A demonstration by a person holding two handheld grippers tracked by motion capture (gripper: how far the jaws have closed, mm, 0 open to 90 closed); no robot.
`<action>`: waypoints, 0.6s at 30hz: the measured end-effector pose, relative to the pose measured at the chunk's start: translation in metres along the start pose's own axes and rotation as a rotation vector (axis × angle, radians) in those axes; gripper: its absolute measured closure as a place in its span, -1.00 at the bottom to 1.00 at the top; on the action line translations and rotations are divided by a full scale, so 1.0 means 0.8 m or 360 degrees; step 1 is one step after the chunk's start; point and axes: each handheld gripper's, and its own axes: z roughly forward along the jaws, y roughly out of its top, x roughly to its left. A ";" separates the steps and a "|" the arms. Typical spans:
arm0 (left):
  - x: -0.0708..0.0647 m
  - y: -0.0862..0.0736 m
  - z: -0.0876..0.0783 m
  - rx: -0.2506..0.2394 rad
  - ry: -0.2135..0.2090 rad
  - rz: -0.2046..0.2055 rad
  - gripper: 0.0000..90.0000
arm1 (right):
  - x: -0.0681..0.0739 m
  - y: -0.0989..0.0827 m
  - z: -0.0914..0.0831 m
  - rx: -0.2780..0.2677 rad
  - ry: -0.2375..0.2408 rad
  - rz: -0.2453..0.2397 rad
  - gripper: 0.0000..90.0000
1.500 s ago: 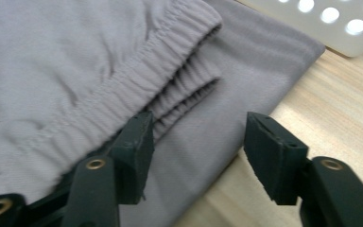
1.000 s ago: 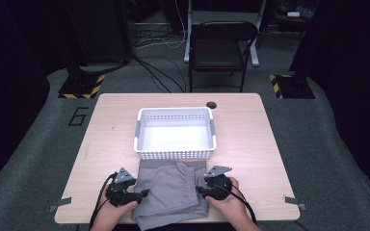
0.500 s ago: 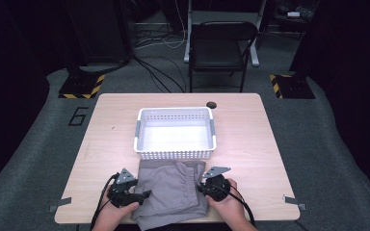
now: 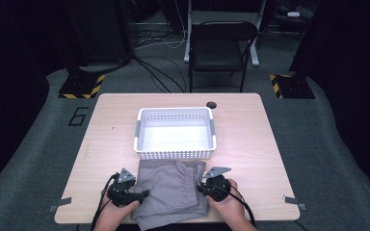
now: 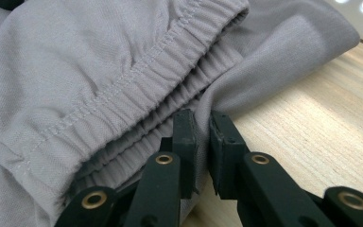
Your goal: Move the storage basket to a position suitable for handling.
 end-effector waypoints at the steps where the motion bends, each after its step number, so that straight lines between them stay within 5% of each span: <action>1: 0.000 0.000 0.000 0.0000 0.0000 0.0000 -0.39 | 0.000 0.000 0.000 0.0000 0.0000 0.0000 0.82; 4: -0.009 0.002 0.003 0.0005 0.0019 0.0051 -0.38 | -0.001 0.000 0.000 0.0003 -0.0001 0.0006 0.81; 5: -0.013 0.004 0.005 0.0023 0.0036 0.0115 -0.37 | 0.000 0.000 0.000 0.0004 -0.0003 0.0008 0.81; 10: -0.015 0.006 0.003 0.0046 0.0031 0.0116 -0.23 | 0.000 -0.001 0.000 -0.0011 -0.0012 0.0008 0.79; 15: -0.018 0.007 0.003 0.0025 -0.0023 0.0086 0.24 | 0.002 -0.002 0.001 -0.0022 -0.0062 0.0056 0.50; 18: -0.020 0.008 0.003 0.0041 -0.0030 0.0081 0.34 | 0.003 -0.002 0.001 -0.0022 -0.0105 0.0041 0.42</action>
